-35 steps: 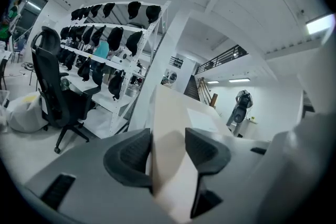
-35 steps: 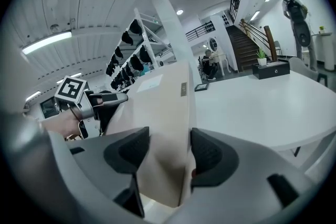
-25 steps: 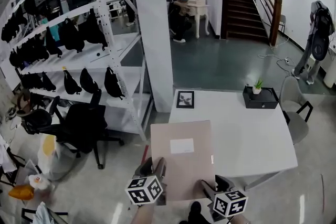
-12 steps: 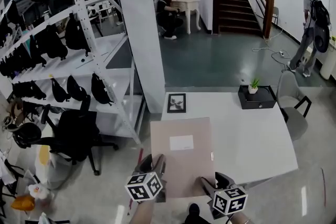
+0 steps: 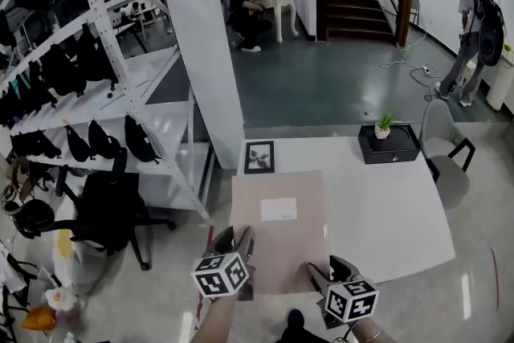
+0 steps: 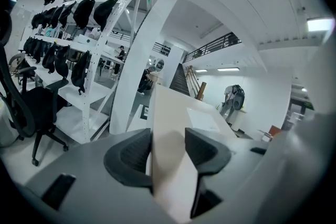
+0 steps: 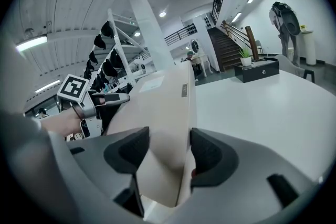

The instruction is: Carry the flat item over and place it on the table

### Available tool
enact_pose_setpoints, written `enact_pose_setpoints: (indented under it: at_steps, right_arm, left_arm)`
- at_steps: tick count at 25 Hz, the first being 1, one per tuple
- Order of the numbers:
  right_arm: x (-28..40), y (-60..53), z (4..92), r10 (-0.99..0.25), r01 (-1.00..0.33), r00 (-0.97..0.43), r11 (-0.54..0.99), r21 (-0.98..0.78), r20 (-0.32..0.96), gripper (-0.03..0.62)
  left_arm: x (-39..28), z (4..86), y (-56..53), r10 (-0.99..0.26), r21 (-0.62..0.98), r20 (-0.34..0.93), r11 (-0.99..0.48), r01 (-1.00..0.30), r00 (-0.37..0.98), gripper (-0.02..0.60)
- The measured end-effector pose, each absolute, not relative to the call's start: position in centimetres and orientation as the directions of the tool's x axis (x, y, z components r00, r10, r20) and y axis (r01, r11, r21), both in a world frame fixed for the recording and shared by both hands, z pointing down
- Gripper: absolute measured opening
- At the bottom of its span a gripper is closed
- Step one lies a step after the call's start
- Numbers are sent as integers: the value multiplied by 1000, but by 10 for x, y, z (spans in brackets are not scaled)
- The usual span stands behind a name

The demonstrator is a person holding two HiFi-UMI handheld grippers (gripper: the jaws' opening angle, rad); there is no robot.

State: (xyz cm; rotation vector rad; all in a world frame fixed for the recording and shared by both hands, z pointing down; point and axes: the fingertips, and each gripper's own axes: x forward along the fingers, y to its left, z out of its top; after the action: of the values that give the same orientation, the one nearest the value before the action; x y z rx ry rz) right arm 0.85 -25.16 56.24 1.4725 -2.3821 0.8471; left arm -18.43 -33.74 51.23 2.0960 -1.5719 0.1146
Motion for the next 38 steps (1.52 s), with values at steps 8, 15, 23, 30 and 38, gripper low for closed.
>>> enact_pose_setpoints:
  at_steps: [8, 15, 23, 30, 38]
  right_arm:
    - [22, -272, 568, -756, -883, -453, 308, -353, 473, 244]
    - [30, -281, 577, -751, -887, -443, 290, -359, 490, 244]
    - [35, -286, 588, -742, -892, -434, 271, -363, 511, 244]
    - [37, -292, 594, -733, -893, -429, 255, -372, 529, 244]
    - [38, -298, 599, -726, -890, -429, 238, -389, 538, 245]
  left_arm:
    - [-169, 521, -365, -857, 349, 382, -212, -913, 345, 204]
    - [-159, 533, -377, -843, 347, 408, -212, -914, 350, 204]
    - [-153, 549, -388, -821, 347, 446, -209, -914, 357, 204]
    - [-150, 561, -399, -797, 350, 480, -208, -914, 365, 204]
    - [-146, 566, -408, -781, 332, 509, -210, -920, 362, 201]
